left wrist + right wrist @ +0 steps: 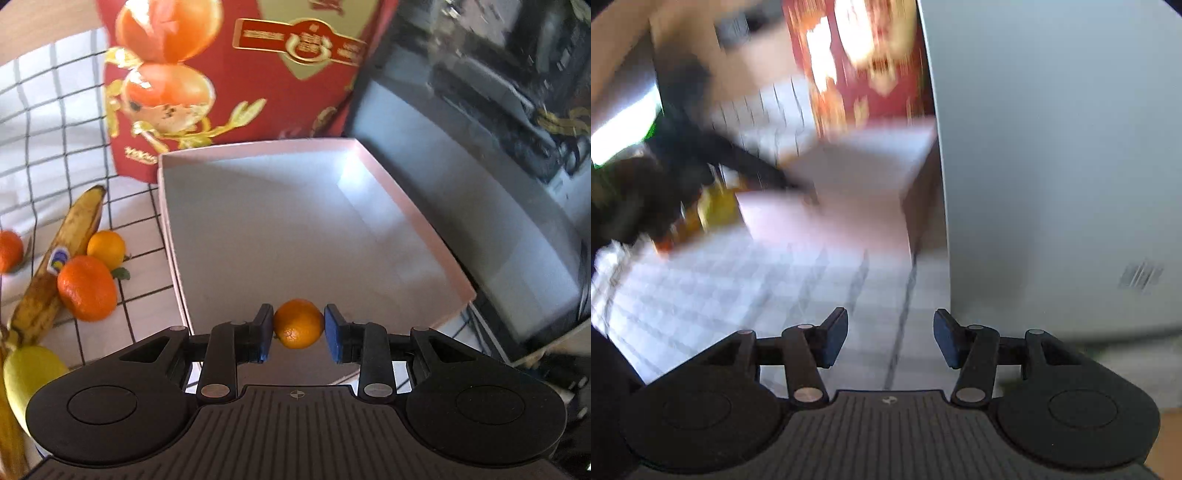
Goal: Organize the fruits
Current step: 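Lower the tangerine into the pink box and open the left gripper while the right holds the pear, then carry the yellow-green pear into the pink box and open the right gripper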
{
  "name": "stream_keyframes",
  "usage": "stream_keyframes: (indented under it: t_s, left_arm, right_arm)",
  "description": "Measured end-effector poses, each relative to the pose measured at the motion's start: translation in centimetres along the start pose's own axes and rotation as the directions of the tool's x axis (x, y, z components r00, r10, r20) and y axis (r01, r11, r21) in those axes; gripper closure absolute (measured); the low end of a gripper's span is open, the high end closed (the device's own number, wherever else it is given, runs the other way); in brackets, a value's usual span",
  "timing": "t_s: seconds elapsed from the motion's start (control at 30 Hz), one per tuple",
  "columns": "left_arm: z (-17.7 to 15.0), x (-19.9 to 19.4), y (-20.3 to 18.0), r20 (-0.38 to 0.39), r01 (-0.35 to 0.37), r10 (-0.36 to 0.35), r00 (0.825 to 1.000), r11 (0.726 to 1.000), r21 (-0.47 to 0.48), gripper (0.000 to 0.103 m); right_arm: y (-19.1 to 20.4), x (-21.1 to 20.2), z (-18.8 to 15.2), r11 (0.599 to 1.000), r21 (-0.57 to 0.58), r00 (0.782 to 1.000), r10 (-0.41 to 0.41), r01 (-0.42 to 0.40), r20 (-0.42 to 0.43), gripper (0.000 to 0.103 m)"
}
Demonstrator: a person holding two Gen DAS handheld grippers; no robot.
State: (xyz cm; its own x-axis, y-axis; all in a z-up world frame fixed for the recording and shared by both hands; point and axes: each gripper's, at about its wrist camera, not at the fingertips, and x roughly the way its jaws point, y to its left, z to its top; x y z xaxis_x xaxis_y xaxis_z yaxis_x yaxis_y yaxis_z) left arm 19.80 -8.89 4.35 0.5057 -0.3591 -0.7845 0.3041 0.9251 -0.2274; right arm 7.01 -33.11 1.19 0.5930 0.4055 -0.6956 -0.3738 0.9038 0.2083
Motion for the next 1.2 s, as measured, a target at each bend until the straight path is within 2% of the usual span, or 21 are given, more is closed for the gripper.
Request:
stream_keyframes:
  t_s: [0.07, 0.17, 0.27, 0.33, 0.4, 0.43, 0.5, 0.57, 0.63, 0.73, 0.77, 0.8, 0.83, 0.87, 0.97, 1.0, 1.03, 1.07, 1.13, 1.17, 1.2]
  left_arm:
    - [0.1, 0.3, 0.0, -0.001, -0.012, 0.012, 1.000, 1.000, -0.026, 0.069]
    - [0.5, 1.0, -1.0, -0.025, -0.066, 0.067, 0.997, 0.997, 0.025, 0.068]
    - [1.5, 2.0, -1.8, -0.073, -0.149, 0.155, 0.985, 0.985, 0.083, 0.068]
    - [2.0, 1.8, -2.1, -0.035, -0.198, 0.202, 0.979, 0.975, 0.097, 0.068]
    - [2.1, 1.2, -2.1, 0.033, -0.191, 0.189, 0.982, 0.975, 0.112, 0.066]
    - [2.0, 0.8, -2.2, 0.076, -0.210, 0.201, 0.977, 0.969, 0.133, 0.065]
    - [1.4, -0.4, -2.6, 0.161, -0.286, 0.262, 0.952, 0.946, 0.151, 0.067]
    - [1.3, -1.8, -3.0, 0.227, -0.292, 0.254, 0.940, 0.943, 0.157, 0.066]
    - [1.2, -3.1, -3.5, 0.291, -0.301, 0.243, 0.926, 0.937, 0.177, 0.066]
    - [1.2, -3.8, -4.2, 0.293, -0.265, 0.197, 0.935, 0.940, 0.214, 0.066]
    - [1.0, -4.2, -4.4, 0.296, -0.245, 0.174, 0.939, 0.944, 0.223, 0.066]
    - [0.5, -4.9, -4.7, 0.315, -0.224, 0.144, 0.938, 0.946, 0.235, 0.066]
    - [-0.1, -5.6, -5.2, 0.338, -0.201, 0.107, 0.935, 0.945, 0.257, 0.066]
    - [-1.1, -6.5, -5.7, 0.357, -0.171, 0.057, 0.932, 0.940, 0.296, 0.066]
    - [-3.6, -8.2, -6.7, 0.379, -0.111, -0.046, 0.924, 0.918, 0.381, 0.064]
    - [-4.4, -8.6, -6.9, 0.371, -0.077, -0.078, 0.925, 0.920, 0.384, 0.064]
    - [-5.4, -8.9, -7.3, 0.354, -0.035, -0.113, 0.928, 0.922, 0.385, 0.064]
    - [-6.2, -8.9, -7.9, 0.338, -0.006, -0.138, 0.931, 0.921, 0.390, 0.064]
    - [-8.4, -8.8, -9.5, 0.308, 0.060, -0.211, 0.928, 0.898, 0.435, 0.064]
    - [-9.4, -8.6, -10.1, 0.305, 0.080, -0.239, 0.922, 0.888, 0.454, 0.064]
    - [-10.3, -8.1, -10.5, 0.308, 0.100, -0.264, 0.914, 0.881, 0.462, 0.064]
  right_arm:
    - [0.0, 0.3, -0.7, 0.998, -0.053, 0.999, -0.027, 0.028, 0.024, 0.050]
    - [0.1, -0.2, -0.9, 0.999, -0.022, 0.999, -0.038, 0.039, 0.038, 0.049]
    - [3.4, -1.5, -0.5, 0.991, -0.070, 0.992, -0.113, 0.117, 0.052, 0.048]
    - [4.8, -1.9, -0.3, 0.990, -0.064, 0.985, -0.121, 0.129, 0.124, 0.039]
    - [6.1, -2.3, -0.3, 0.987, -0.009, 0.970, -0.153, 0.158, 0.187, 0.039]
    - [6.7, -2.5, -0.5, 0.983, 0.034, 0.961, -0.182, 0.179, 0.208, 0.037]
    - [8.1, -3.0, -1.6, 0.962, 0.121, 0.936, -0.266, 0.243, 0.231, 0.033]
    - [9.8, -3.8, -3.3, 0.934, 0.163, 0.906, -0.350, 0.318, 0.237, 0.032]
    - [11.0, -4.9, -5.1, 0.891, 0.253, 0.865, -0.436, 0.377, 0.249, 0.019]
    - [12.2, -5.9, -7.2, 0.829, 0.405, 0.832, -0.502, 0.385, 0.237, 0.018]
    - [12.9, -6.1, -7.9, 0.801, 0.443, 0.815, -0.534, 0.403, 0.225, 0.018]
    - [14.1, -6.4, -8.6, 0.763, 0.476, 0.783, -0.584, 0.438, 0.216, 0.018]
    - [15.2, -6.9, -9.6, 0.705, 0.518, 0.733, -0.650, 0.485, 0.198, 0.018]
    - [16.4, -7.5, -10.7, 0.627, 0.566, 0.671, -0.723, 0.536, 0.164, 0.018]
    - [19.9, -8.1, -15.7, 0.345, 0.621, 0.450, -0.893, 0.704, -0.015, 0.016]
    - [20.5, -7.9, -17.1, 0.285, 0.593, 0.412, -0.907, 0.753, -0.087, 0.011]
    - [20.9, -7.3, -18.8, 0.248, 0.553, 0.396, -0.903, 0.796, -0.165, 0.009]
    - [21.0, -6.5, -20.6, 0.226, 0.508, 0.393, -0.885, 0.831, -0.249, 0.009]
    - [20.4, -4.4, -24.7, 0.176, 0.445, 0.380, -0.821, 0.878, -0.426, 0.009]
    - [19.8, -3.7, -27.2, 0.138, 0.459, 0.379, -0.786, 0.878, -0.489, 0.009]
    - [19.1, -2.9, -29.6, 0.110, 0.492, 0.397, -0.749, 0.864, -0.530, 0.009]
